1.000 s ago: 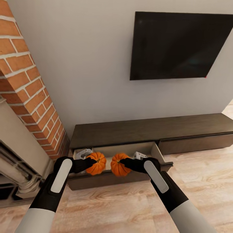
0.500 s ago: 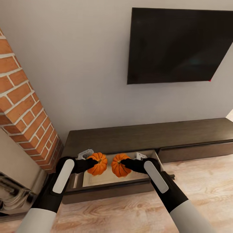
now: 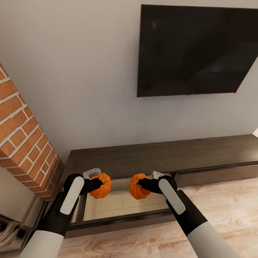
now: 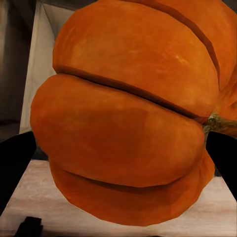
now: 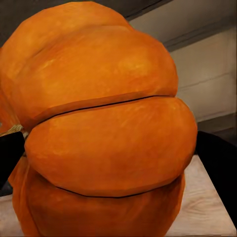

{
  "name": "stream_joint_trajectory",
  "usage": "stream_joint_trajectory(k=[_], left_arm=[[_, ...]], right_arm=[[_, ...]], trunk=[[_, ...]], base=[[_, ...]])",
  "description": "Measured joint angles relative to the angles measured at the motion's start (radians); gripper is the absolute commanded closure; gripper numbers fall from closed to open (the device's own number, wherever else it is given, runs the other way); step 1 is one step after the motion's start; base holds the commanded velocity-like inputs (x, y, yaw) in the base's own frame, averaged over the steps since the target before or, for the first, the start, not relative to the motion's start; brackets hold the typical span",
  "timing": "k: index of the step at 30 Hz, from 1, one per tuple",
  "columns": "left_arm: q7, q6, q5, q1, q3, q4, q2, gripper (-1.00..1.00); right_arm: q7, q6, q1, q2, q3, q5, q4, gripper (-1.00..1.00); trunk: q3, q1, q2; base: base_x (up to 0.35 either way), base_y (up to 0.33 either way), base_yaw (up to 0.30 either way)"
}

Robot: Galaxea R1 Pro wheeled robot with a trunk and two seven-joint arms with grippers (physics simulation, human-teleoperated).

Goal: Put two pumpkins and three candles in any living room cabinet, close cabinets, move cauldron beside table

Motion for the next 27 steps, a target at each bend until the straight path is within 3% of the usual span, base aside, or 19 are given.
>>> stream_joint_trajectory(k=[6,10,12,17,21,27], left_arm=[[0.060,-0.003,0.009,0.000,-0.031,0.004,-0.001,1.00],[0.086,-0.001,0.010,-0.001,-0.044,0.050,-0.004,1.00],[0.088,-0.002,0.007,-0.002,-0.052,0.090,-0.004,1.00],[0.087,-0.006,0.006,-0.003,-0.058,0.128,-0.005,1.00],[0.083,-0.009,0.006,-0.003,-0.058,0.131,-0.005,1.00],[0.079,-0.041,0.007,-0.003,-0.061,0.132,-0.005,1.00]], right_arm=[[-0.044,-0.004,0.000,0.000,0.000,-0.003,0.024,1.00],[-0.051,-0.003,0.000,0.001,0.008,0.001,0.068,1.00],[-0.051,-0.008,0.000,0.001,0.010,0.021,0.091,1.00],[-0.048,-0.036,0.000,0.008,0.011,0.125,0.114,1.00],[-0.043,-0.042,0.000,0.015,0.012,0.149,0.115,1.00],[-0.035,-0.075,-0.001,0.028,0.020,0.151,0.116,1.00]], trunk=[[0.000,0.000,0.000],[0.000,0.000,0.000],[0.000,0.000,0.000],[0.000,0.000,0.000],[0.000,0.000,0.000],[0.000,0.000,0.000]], base=[[0.006,-0.001,0.000],[0.000,0.000,0.000],[0.000,0.000,0.000],[0.024,0.000,0.000],[0.073,0.000,0.000],[0.126,0.000,0.000]])
